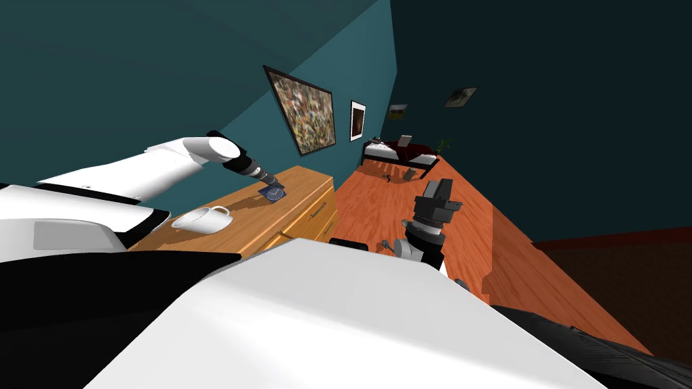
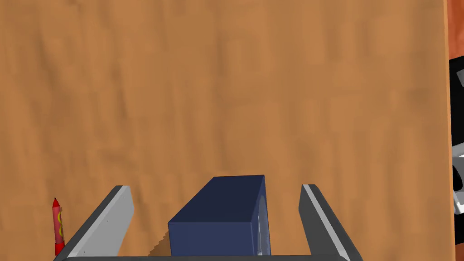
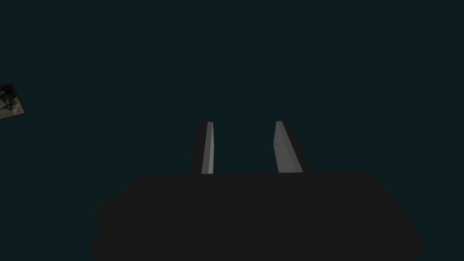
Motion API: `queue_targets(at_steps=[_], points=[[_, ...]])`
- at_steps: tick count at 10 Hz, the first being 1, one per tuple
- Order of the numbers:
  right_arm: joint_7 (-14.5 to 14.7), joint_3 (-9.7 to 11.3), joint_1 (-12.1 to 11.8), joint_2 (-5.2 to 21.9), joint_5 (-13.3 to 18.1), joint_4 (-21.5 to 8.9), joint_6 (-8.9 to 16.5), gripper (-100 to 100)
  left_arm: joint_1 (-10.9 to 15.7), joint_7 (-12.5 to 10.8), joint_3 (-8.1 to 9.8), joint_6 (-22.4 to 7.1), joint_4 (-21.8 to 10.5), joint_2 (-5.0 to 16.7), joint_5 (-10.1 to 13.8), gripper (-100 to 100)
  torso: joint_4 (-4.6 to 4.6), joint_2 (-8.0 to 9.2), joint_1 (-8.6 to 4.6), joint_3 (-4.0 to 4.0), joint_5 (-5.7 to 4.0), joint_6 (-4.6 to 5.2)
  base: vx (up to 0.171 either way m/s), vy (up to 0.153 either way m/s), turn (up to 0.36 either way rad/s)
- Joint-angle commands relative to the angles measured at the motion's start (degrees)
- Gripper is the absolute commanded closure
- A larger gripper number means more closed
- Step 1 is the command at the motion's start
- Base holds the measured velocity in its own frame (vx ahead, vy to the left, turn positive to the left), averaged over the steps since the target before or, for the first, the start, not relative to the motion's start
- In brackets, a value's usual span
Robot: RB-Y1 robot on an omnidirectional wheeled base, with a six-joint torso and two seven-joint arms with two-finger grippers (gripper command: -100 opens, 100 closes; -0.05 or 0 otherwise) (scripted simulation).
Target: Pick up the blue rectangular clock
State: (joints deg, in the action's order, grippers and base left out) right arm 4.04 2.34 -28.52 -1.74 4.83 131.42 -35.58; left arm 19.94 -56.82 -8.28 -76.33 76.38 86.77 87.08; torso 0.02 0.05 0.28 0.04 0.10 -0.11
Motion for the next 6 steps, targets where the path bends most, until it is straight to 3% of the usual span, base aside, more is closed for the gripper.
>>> queue_targets(at_steps=[1, 6], points=[[0.0, 0.0, 0.0, 0.0, 0.0, 0.0, 0.0, 0, -0.3, -0.6, 0.08, -1.7, -0.5, 0.4, 1.0, -100, 0.00, 0.00, 0.00, 0.00, 0.00, 0.00, -0.034, 0.044, -0.030], [0.0, 0.0, 0.0, 0.0, 0.0, 0.0, 0.0, 0, 0.2, -3.5, -0.48, -9.1, -4.2, 1.8, 5.9, -100, 0.00, 0.00, -0.02, 0.00, 0.00, 0.00, -0.033, 0.044, -0.045]])
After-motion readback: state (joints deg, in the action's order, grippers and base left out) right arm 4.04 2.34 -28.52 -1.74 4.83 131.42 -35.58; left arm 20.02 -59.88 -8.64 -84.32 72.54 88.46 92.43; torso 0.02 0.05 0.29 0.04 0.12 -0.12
